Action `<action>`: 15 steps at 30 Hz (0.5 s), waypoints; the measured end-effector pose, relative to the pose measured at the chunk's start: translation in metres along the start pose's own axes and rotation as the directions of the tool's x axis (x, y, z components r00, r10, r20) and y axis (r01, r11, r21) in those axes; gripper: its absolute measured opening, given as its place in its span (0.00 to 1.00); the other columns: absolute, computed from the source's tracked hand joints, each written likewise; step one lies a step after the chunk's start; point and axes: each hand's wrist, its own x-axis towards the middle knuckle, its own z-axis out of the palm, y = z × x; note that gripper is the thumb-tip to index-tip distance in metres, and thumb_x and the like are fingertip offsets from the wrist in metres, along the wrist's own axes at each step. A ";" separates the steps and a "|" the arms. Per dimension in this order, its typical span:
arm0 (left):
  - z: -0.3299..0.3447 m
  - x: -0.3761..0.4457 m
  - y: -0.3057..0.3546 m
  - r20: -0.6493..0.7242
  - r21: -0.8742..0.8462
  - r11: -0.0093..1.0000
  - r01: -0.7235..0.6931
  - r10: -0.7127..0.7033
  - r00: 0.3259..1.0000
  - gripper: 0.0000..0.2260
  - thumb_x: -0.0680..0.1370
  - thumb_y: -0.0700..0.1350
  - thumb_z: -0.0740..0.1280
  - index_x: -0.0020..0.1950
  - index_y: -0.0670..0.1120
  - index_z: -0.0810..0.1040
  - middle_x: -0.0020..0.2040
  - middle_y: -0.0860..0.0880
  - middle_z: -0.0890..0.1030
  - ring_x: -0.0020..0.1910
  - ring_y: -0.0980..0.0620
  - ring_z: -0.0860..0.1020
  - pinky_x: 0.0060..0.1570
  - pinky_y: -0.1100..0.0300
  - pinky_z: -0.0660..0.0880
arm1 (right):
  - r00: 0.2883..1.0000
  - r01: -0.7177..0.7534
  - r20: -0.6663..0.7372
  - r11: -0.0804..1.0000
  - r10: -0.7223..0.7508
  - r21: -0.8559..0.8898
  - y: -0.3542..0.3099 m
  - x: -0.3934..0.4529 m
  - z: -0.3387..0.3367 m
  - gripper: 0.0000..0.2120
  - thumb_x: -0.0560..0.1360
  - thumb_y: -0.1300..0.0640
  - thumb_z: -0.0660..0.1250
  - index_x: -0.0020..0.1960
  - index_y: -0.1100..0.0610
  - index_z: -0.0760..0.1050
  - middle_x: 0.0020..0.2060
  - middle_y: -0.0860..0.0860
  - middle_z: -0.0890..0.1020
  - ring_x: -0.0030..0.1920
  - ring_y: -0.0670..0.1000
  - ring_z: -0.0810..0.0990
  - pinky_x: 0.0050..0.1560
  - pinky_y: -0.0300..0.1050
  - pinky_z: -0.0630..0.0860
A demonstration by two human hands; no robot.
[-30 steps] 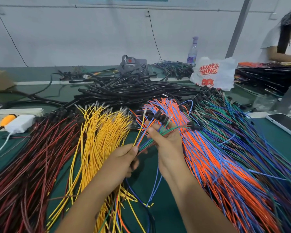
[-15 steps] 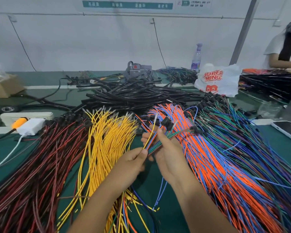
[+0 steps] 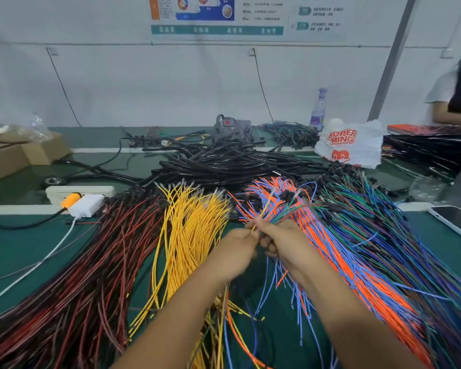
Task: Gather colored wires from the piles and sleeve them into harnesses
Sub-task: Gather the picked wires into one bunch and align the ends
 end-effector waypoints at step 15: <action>-0.058 -0.027 0.032 0.339 -0.092 0.994 -0.067 0.095 0.936 0.11 0.84 0.42 0.55 0.46 0.44 0.74 0.27 0.57 0.67 0.25 0.60 0.62 0.26 0.71 0.61 | 0.957 0.210 -0.222 0.974 -0.188 0.082 -0.064 0.015 -0.057 0.25 0.81 0.59 0.62 0.25 0.57 0.75 0.22 0.50 0.61 0.19 0.43 0.56 0.23 0.35 0.53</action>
